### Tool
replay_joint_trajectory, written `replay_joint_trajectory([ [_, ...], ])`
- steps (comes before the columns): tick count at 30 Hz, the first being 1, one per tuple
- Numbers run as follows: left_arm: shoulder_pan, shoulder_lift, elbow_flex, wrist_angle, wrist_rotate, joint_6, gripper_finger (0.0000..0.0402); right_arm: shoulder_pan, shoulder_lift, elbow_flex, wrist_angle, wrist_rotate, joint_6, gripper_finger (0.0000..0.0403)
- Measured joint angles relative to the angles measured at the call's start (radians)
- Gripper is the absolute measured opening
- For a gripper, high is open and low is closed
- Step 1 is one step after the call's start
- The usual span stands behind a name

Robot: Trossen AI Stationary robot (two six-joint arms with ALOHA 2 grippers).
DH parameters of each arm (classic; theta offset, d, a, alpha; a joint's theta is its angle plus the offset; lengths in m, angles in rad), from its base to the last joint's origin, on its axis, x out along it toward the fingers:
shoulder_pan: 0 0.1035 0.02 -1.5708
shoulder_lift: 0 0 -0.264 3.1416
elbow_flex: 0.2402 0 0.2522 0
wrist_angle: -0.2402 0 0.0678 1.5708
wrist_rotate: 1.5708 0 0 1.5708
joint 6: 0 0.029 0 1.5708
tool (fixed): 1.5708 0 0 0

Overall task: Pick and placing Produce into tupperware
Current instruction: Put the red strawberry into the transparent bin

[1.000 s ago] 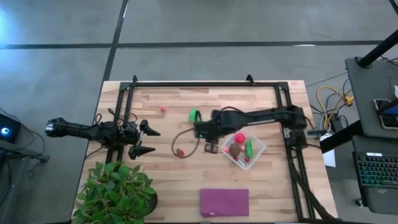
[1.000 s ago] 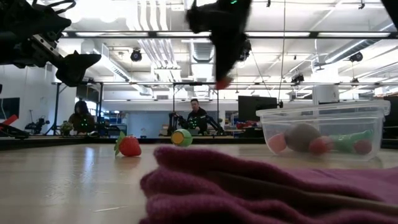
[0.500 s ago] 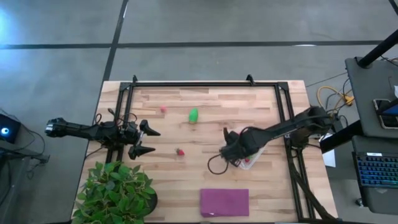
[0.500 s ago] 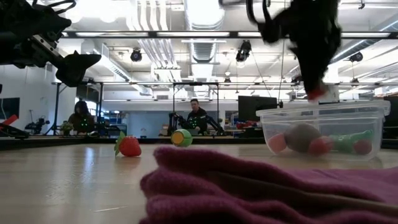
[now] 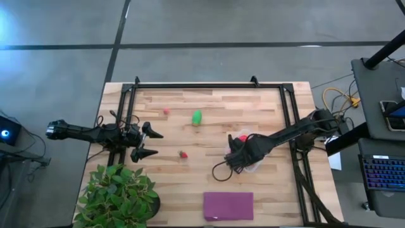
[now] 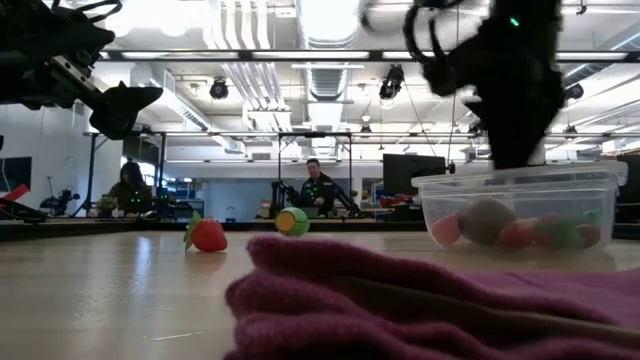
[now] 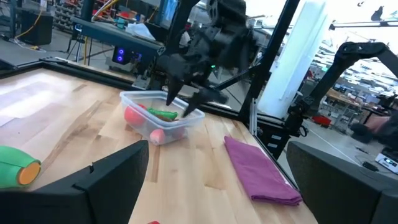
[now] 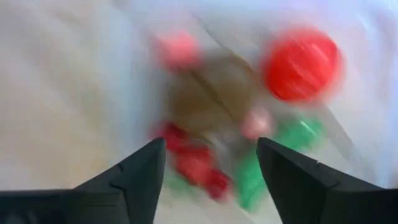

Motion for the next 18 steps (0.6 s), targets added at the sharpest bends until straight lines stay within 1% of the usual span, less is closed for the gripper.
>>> replay_joint_trajectory([
  [2, 0.000, 0.000, 0.000, 0.000, 0.000, 0.000, 0.0367, 0.000, -0.002, 0.038, 0.129, 0.024, -0.109, 0.0258],
  [5, 0.000, 0.000, 0.000, 0.000, 0.000, 0.000, 0.0367, -0.008, -0.003, 0.085, 0.366, 0.034, -0.340, 0.0264],
  [6, 0.000, 0.000, 0.000, 0.000, 0.000, 0.000, 0.0367, -0.015, -0.002, 0.093, 0.423, 0.034, -0.393, 0.0265],
  [8, 0.000, 0.000, 0.000, 0.000, 0.000, 0.000, 0.0367, -0.039, 0.001, 0.100, 0.484, 0.034, -0.441, 0.0263],
  [12, 0.000, 0.000, 0.000, 0.000, 0.000, 0.000, 0.0367, -0.094, 0.003, 0.101, 0.513, 0.023, -0.486, 0.0253],
  [14, 0.000, 0.000, 0.000, 0.000, 0.000, 0.000, 0.0367, -0.112, 0.004, 0.101, 0.560, -0.023, -0.554, 0.0248],
  [18, 0.000, 0.000, 0.000, 0.000, 0.000, 0.000, 0.0367, -0.149, 0.059, 0.100, 0.730, -0.172, -0.676, 0.0242],
])
